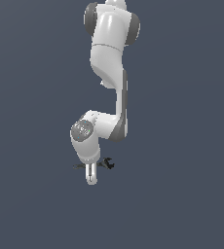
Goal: Pick up the object and move it to a goal position.
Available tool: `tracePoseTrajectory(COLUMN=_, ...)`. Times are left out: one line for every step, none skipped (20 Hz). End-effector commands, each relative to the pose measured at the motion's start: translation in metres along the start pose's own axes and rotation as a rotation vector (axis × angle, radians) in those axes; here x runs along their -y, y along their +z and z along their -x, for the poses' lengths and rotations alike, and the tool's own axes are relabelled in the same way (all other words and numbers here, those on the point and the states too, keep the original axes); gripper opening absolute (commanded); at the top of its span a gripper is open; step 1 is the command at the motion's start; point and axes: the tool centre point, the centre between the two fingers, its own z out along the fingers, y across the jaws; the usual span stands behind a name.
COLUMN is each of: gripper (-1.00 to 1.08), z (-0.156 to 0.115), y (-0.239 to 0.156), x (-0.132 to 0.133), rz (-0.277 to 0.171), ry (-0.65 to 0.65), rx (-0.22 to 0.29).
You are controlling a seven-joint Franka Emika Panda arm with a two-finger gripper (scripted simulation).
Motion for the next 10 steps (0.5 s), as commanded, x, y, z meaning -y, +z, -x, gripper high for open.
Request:
tracePoseTrajectory(gripper=-1.0, z=0.0, y=-0.003, x=-0.001, rz=-0.001, ry=0.0, rx=0.0)
tracePoseTrajectory(gripper=-1.0, z=0.0, y=-0.004, x=-0.002, rz=-0.001, ry=0.0, rx=0.0)
tracePoseTrajectory(gripper=-1.0, z=-0.001, y=-0.006, x=-0.003, rz=-0.001, ry=0.0, rx=0.0)
tracePoseTrajectory(gripper=-1.0, z=-0.001, y=-0.009, x=-0.004, rz=-0.001, ry=0.0, rx=0.0)
tracePoseTrajectory(gripper=-1.0, z=-0.001, y=-0.012, x=-0.006, rz=-0.001, ry=0.0, rx=0.0)
tracePoseTrajectory(gripper=-1.0, z=-0.001, y=-0.015, x=-0.007, rz=-0.001, ry=0.0, rx=0.0)
tracePoseTrajectory(gripper=-1.0, z=-0.002, y=-0.019, x=-0.009, rz=-0.001, ry=0.0, rx=0.001)
tracePoseTrajectory(gripper=-1.0, z=-0.002, y=-0.023, x=-0.011, rz=-0.001, ry=0.0, rx=0.001)
tracePoseTrajectory(gripper=-1.0, z=-0.003, y=-0.028, x=-0.014, rz=-0.001, ry=0.0, rx=0.001)
tracePoseTrajectory(gripper=-1.0, z=-0.003, y=-0.033, x=-0.016, rz=-0.001, ry=0.0, rx=0.001)
